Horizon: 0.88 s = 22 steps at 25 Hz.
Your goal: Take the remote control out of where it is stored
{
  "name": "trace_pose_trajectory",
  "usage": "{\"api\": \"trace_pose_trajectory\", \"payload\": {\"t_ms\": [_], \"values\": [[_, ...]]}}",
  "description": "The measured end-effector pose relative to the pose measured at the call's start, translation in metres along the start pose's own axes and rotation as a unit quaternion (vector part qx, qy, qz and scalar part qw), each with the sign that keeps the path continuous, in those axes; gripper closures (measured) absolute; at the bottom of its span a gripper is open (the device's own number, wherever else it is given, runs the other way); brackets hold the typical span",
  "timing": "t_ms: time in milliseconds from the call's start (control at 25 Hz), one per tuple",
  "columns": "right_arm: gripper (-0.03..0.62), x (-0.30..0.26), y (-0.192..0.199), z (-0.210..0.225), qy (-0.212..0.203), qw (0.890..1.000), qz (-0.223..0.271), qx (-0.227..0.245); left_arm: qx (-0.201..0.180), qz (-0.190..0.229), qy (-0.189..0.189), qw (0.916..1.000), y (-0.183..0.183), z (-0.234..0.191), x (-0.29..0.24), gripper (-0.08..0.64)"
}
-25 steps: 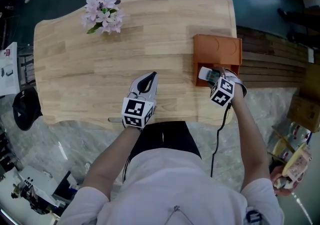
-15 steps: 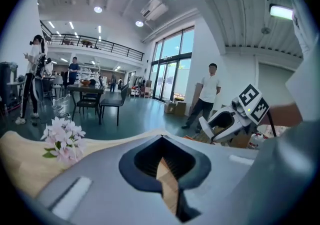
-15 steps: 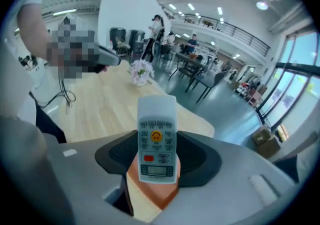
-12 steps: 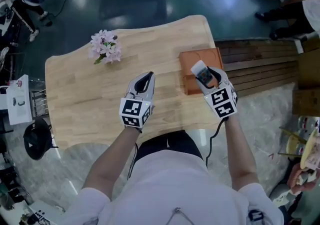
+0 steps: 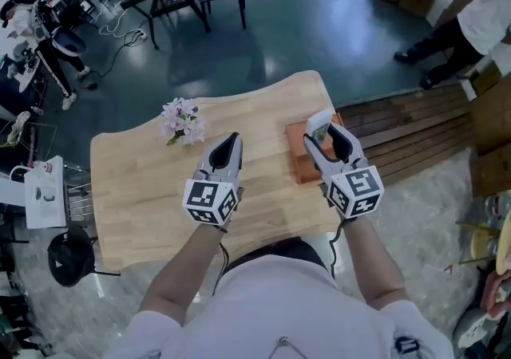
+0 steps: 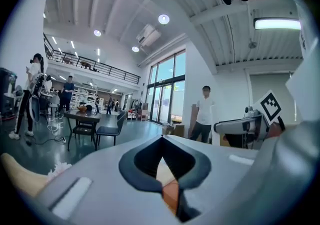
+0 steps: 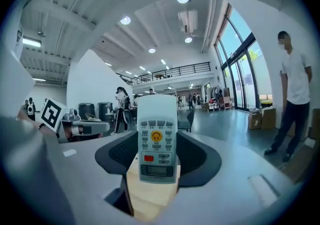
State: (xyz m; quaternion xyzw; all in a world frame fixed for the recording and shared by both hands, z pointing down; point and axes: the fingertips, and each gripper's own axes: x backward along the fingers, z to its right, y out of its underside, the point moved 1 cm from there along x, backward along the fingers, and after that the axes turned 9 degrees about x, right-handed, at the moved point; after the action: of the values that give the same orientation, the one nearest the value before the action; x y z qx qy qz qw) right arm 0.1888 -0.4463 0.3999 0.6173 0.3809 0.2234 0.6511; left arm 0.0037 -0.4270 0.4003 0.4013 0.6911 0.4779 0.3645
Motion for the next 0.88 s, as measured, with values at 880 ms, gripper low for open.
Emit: {"api": "trace_pose_trajectory", "payload": {"t_ms": [880], "values": [[0.325, -0.006, -0.039, -0.019, -0.001, 0.999, 0.034, 0.000, -0.022, 0.035, -0.021, 0.9989, -0.041, -0.004, 0.026, 0.560]]}}
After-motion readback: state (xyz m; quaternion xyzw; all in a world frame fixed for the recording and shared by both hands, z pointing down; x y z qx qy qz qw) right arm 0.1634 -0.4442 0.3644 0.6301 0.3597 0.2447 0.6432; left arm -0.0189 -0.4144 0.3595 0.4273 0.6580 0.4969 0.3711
